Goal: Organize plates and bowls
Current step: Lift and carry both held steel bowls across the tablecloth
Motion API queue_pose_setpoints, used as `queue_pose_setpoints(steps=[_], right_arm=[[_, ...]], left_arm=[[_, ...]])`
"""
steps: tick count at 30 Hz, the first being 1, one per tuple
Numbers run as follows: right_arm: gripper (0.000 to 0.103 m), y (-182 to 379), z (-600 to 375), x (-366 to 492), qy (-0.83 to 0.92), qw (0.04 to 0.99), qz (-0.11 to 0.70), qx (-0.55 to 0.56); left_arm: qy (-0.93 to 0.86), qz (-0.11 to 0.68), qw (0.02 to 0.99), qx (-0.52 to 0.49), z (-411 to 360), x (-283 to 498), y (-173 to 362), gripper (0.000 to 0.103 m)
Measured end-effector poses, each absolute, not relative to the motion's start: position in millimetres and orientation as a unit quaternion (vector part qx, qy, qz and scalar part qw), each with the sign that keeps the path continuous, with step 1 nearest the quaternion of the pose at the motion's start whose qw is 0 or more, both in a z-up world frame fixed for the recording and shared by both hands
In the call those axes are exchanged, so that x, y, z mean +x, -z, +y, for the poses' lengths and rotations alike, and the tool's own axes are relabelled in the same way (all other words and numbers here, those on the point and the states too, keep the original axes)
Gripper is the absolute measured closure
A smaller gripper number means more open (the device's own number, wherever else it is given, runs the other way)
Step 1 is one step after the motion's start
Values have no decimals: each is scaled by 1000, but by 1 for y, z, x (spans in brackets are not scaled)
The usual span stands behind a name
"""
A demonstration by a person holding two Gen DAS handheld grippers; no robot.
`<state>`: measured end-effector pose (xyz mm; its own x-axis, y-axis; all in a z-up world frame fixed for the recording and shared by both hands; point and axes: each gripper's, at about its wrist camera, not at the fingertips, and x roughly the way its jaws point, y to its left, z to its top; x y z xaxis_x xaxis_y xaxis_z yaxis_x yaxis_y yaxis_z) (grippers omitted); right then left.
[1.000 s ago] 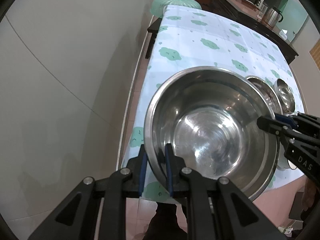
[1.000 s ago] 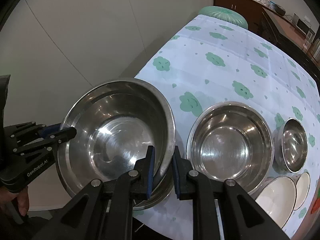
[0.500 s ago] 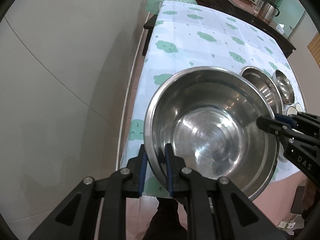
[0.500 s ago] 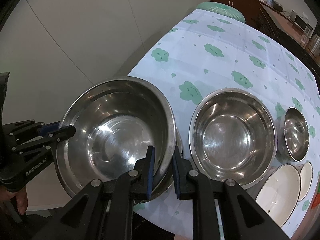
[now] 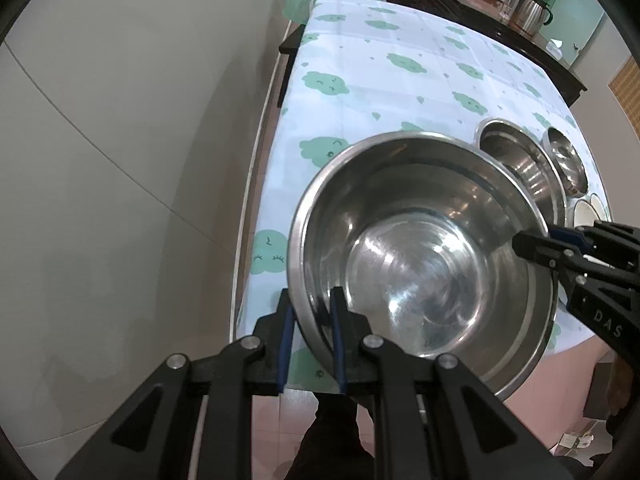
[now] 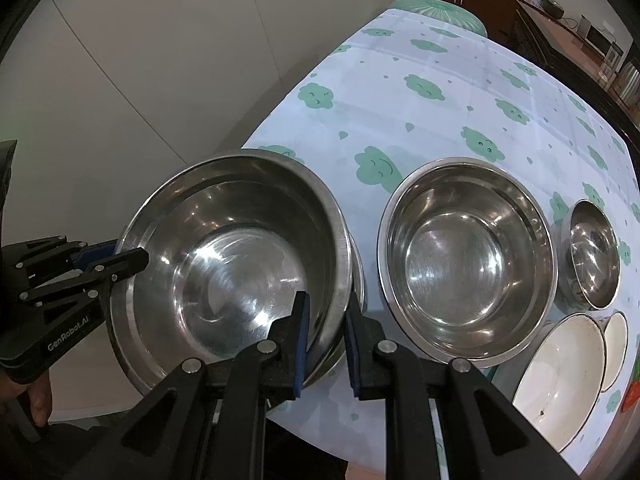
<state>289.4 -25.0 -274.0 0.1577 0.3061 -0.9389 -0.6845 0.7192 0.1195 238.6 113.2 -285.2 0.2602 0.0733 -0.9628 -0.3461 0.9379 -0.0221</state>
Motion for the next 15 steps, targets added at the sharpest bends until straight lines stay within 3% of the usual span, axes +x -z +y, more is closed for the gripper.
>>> queue_pose_setpoints(steps=[15], right_arm=[[85, 286, -31, 293, -331, 737, 564, -172]], left_arm=[[-127, 602, 780, -115, 110, 244, 299, 89]])
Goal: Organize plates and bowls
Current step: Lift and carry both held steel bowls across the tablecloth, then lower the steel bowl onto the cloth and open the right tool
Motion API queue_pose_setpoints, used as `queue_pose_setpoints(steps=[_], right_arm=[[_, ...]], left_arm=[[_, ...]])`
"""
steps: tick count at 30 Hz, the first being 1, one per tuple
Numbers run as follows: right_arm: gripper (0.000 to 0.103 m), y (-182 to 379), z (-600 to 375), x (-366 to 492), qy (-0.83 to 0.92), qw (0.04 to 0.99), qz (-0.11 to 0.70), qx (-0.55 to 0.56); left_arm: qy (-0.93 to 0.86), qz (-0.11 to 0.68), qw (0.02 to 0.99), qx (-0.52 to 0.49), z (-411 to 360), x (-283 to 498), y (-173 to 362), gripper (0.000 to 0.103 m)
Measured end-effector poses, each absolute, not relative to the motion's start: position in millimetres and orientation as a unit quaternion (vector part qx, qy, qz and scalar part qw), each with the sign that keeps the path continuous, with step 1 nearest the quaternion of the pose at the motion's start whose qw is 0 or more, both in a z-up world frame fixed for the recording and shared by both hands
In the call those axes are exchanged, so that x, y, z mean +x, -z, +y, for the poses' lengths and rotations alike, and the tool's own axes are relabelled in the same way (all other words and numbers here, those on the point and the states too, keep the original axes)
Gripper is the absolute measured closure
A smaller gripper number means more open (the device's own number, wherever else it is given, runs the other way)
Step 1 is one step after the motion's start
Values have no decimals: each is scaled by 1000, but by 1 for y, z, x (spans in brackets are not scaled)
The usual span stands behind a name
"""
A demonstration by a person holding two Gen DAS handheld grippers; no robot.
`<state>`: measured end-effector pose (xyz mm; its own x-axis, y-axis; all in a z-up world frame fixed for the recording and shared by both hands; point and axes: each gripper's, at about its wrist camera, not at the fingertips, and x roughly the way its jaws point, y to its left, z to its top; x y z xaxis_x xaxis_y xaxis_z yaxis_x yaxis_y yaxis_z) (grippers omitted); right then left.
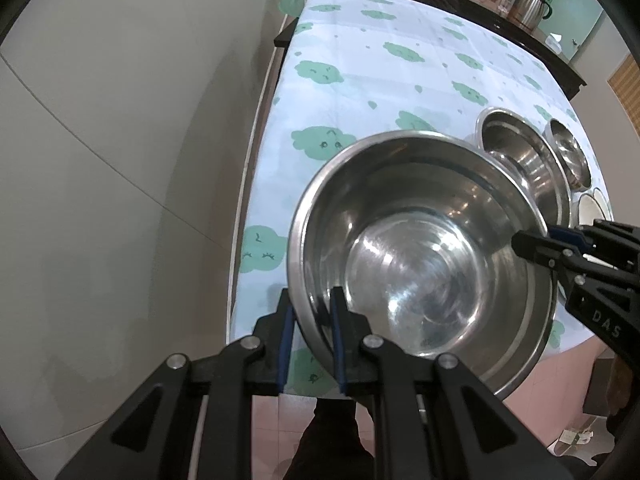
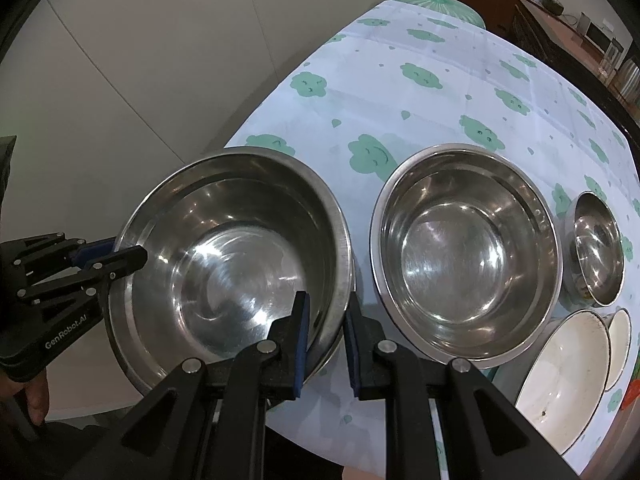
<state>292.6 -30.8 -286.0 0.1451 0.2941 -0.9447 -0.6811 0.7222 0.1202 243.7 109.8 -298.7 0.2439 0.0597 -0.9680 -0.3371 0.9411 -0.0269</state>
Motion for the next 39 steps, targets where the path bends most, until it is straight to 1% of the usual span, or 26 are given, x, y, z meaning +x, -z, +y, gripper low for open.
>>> queue_pose_setpoints(steps=[22, 35, 39], right_arm=[[84, 304, -25, 294, -343, 720, 574, -188], [82, 307, -20, 291, -343, 715, 573, -209], [82, 306, -21, 293, -343, 714, 576, -202]], left_arm=[[-132, 614, 768, -122, 110, 243, 321, 88], [-132, 617, 766, -123, 108, 244, 327, 88], [-132, 619, 765, -121, 108, 245, 326, 85]])
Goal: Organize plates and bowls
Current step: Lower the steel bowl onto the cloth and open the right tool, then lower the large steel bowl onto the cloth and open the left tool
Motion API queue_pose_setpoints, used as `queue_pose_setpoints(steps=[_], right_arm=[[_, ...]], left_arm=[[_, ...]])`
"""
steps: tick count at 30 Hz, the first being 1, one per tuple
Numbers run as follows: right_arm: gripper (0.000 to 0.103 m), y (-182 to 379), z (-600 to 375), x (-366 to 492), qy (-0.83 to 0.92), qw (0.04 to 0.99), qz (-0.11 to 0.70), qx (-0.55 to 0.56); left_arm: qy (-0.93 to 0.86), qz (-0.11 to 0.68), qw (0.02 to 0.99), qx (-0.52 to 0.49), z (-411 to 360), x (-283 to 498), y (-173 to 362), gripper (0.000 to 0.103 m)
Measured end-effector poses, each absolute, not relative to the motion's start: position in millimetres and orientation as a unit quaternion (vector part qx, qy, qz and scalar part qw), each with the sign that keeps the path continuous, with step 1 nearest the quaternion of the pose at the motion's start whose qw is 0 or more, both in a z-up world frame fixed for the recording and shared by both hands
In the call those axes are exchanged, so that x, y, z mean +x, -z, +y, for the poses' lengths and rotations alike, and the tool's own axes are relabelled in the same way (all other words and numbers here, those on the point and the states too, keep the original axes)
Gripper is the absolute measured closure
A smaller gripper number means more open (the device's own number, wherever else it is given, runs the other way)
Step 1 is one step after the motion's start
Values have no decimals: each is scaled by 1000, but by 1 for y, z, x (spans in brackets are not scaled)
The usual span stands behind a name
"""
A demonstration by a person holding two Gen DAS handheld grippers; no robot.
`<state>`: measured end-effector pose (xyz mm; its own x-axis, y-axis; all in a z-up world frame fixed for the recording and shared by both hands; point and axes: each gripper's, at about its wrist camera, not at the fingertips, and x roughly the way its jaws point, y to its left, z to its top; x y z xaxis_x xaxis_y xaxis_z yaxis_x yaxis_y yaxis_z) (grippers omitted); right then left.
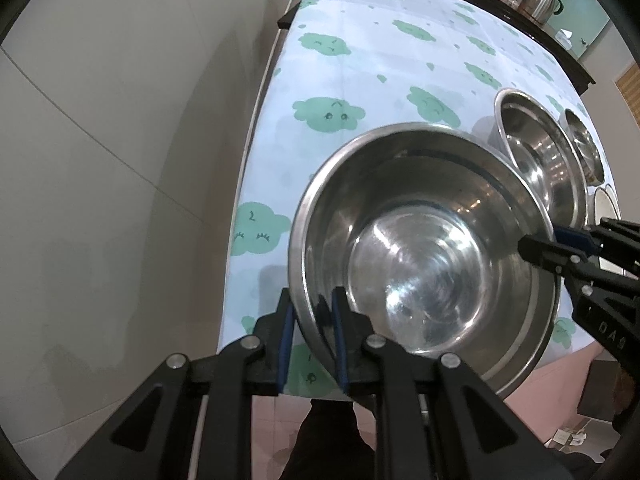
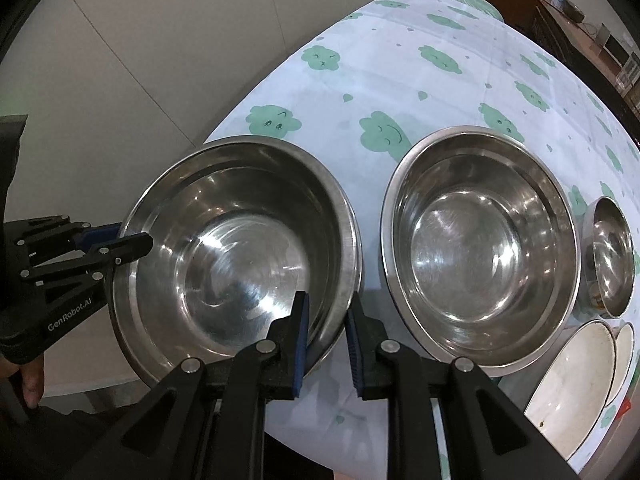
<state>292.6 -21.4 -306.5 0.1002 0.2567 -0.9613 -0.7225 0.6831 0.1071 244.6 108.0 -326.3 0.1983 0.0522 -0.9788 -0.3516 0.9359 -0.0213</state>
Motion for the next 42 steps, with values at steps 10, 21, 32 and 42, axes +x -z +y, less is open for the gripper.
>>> queue_pose_setpoints(steps=[10, 21, 32, 42], right_arm=[[66, 297, -27, 290, -351, 723, 567, -181], [66, 286, -41, 290, -350, 731, 561, -166], [66, 284, -51, 295, -347, 736, 561, -150], [66, 283, -72, 308, -334, 744, 561, -140]], left_arm=[[-135, 612, 770, -119, 106, 241, 319, 85], [-143, 607, 772, -119, 104, 246, 312, 84], [-152, 589, 784, -122, 104, 250, 290, 71], [-134, 584, 792, -113, 88, 274, 281, 57]])
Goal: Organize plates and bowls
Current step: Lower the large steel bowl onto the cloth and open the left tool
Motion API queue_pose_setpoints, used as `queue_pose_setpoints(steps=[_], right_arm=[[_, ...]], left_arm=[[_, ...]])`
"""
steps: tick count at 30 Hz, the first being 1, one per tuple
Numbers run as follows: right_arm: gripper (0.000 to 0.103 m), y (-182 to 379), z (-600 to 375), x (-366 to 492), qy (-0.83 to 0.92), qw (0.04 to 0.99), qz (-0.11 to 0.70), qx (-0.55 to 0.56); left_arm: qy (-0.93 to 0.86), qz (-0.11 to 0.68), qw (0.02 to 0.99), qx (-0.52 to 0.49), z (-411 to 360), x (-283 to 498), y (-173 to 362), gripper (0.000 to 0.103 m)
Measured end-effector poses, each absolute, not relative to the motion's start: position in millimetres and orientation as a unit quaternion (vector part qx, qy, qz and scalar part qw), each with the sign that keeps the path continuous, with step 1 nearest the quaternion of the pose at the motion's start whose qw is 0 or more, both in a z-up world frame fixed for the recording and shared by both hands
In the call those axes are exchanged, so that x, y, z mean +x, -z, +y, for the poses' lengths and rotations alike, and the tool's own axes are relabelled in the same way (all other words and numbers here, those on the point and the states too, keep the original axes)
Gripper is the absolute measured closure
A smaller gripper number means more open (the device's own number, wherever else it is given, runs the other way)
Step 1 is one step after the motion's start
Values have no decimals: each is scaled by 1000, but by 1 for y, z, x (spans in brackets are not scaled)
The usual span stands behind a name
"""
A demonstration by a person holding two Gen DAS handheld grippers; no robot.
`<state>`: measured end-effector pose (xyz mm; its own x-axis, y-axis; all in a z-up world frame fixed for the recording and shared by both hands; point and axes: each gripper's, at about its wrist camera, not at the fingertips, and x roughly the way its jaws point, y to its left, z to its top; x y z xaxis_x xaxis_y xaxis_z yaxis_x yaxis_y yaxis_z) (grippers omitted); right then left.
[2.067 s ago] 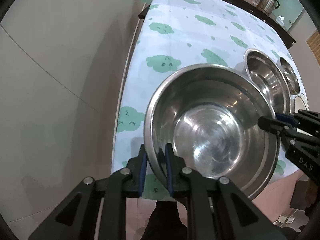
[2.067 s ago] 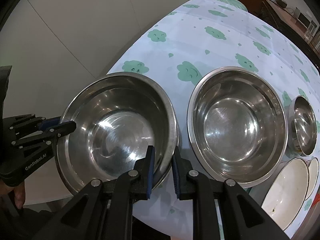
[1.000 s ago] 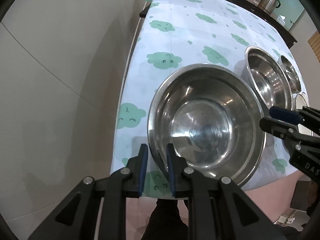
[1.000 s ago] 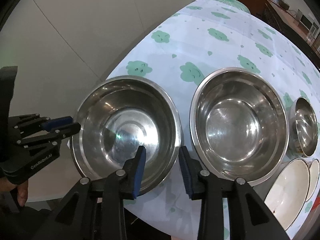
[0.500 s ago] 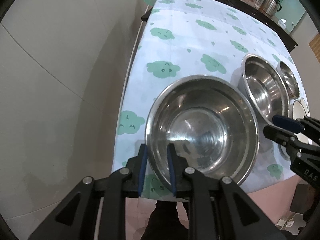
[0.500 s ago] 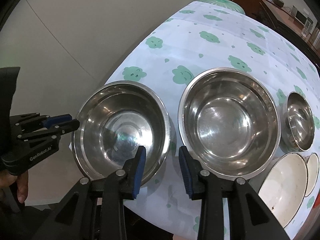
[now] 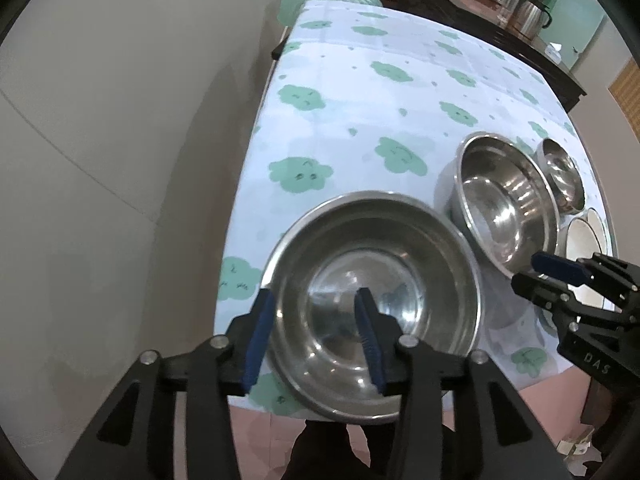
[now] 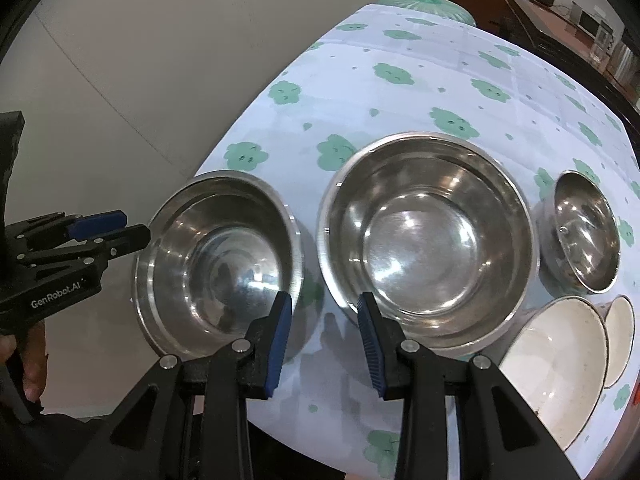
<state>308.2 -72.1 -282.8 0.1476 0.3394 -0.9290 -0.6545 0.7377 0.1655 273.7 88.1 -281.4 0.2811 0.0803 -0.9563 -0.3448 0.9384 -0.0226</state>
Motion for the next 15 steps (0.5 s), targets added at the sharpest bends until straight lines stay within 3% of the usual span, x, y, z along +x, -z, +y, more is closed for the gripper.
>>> queue_pose_setpoints(steps=[15], right_arm=[[65, 284, -114, 341, -284, 764, 565, -129]], left_arm=[[-100, 582, 802, -92, 59, 322, 276, 50]])
